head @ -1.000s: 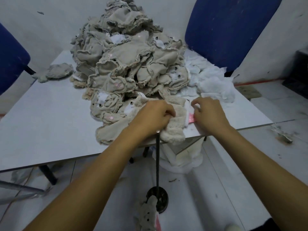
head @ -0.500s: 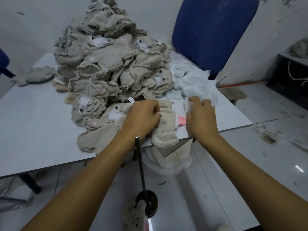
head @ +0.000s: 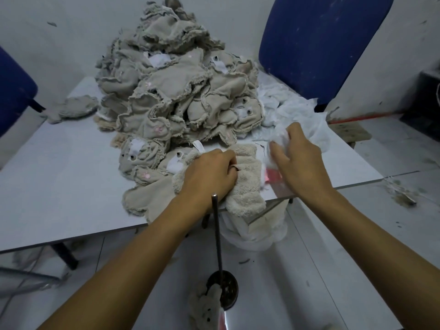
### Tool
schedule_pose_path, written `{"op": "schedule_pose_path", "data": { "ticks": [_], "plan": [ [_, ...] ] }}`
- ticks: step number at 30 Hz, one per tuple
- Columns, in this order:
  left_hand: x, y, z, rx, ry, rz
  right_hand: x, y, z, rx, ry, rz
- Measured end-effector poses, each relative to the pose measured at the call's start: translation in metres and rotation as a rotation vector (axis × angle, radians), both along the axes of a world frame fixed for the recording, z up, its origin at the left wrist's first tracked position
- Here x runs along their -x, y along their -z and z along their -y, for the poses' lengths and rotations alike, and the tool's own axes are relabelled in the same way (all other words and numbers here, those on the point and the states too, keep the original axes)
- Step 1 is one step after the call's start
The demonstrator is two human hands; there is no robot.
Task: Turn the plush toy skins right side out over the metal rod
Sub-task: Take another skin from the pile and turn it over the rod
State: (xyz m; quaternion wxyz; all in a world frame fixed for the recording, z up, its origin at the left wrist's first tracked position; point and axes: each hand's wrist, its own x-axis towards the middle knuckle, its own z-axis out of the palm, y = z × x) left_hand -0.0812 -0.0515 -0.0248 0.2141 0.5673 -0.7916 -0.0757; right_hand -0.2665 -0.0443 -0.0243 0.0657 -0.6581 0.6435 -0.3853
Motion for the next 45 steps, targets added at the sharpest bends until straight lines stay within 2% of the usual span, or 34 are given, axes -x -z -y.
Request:
{"op": "schedule_pose_path", "data": {
  "ticks": [2, 5, 8, 12, 18, 20, 25, 29, 34, 38, 45],
  "plan": [
    [0.000, -0.002, -0.002, -0.012, -0.028, -0.044, -0.011, -0.005, -0.006, 0.039, -0.096, 0.051],
    [0.003, -0.004, 0.001, -0.097, -0.078, -0.145, -0.036, -0.004, -0.007, -0.013, -0.200, 0.163],
    [0.003, -0.007, 0.008, -0.227, -0.166, -0.282, -0.056, -0.002, -0.003, -0.035, -0.186, 0.274],
    [0.000, -0.010, 0.019, -0.366, -0.169, -0.461, -0.062, 0.000, 0.006, -0.013, -0.178, 0.300],
    [-0.012, -0.007, 0.016, -0.445, -0.184, -0.693, -0.066, 0.009, -0.002, 0.033, -0.247, 0.260],
    [-0.013, -0.005, 0.016, -0.422, -0.203, -0.710, -0.066, 0.017, -0.008, 0.063, -0.231, 0.269],
    [-0.012, 0.001, 0.020, -0.419, -0.182, -0.709, -0.058, 0.035, -0.008, 0.142, -0.168, 0.117],
    [-0.014, 0.001, 0.022, -0.496, -0.165, -0.826, -0.059, 0.036, -0.012, 0.124, -0.175, 0.112],
    [-0.013, 0.000, 0.022, -0.558, -0.102, -0.986, -0.055, 0.043, -0.011, 0.153, -0.164, 0.015],
    [-0.013, 0.002, 0.025, -0.525, -0.048, -1.036, -0.056, 0.042, -0.009, 0.152, -0.166, -0.062],
    [-0.017, 0.005, 0.016, -0.490, -0.011, -1.052, -0.063, 0.037, -0.010, 0.075, -0.086, -0.044]
  ]
}}
